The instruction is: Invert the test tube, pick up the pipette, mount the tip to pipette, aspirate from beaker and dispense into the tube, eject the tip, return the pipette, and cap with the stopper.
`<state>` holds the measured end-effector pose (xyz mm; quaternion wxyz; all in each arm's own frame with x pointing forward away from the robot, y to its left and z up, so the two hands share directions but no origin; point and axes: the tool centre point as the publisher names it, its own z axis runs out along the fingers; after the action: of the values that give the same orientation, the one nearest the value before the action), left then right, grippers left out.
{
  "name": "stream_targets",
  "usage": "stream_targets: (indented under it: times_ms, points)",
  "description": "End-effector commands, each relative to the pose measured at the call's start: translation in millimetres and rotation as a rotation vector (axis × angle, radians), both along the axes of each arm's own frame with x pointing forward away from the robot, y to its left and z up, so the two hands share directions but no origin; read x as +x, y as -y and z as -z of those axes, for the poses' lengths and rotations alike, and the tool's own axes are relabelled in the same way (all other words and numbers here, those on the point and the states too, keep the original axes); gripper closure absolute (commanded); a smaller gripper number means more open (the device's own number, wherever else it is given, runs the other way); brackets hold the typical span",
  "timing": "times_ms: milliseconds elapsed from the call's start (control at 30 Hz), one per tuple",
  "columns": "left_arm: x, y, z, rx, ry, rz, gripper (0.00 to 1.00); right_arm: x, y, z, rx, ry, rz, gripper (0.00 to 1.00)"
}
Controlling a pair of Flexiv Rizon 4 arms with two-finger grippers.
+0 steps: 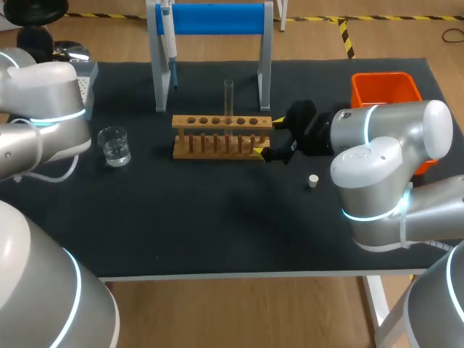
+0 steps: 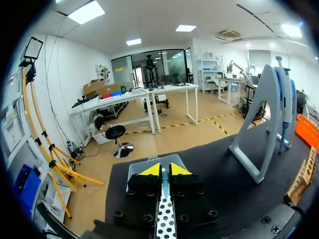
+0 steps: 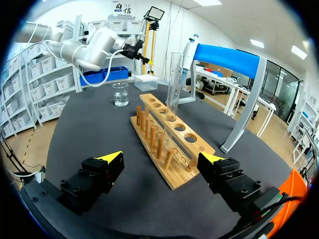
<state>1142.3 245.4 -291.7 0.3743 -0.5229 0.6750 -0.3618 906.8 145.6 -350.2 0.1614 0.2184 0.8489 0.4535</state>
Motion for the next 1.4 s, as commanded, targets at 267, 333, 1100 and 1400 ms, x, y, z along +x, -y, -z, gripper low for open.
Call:
stream_targets:
  times_ms: [267, 333, 1100, 1400]
  points:
    - [-37.4, 34, -42.1, -0.003, 0.039, 0.087, 1.00, -0.4, 0, 0, 0.000, 0.000, 0.000, 0.00]
    - [-47.6, 45, -49.7, 0.004, 0.038, 0.118, 1.00, -0.4, 0, 0, 0.000, 0.000, 0.000, 0.00]
    - [-110.2, 114, -76.9, 0.007, -0.008, 0.342, 1.00, -0.4, 0, 0, 0.000, 0.000, 0.000, 0.00]
    - [-110.2, 114, -76.9, 0.007, -0.008, 0.342, 1.00, -0.4, 0, 0, 0.000, 0.000, 0.000, 0.00]
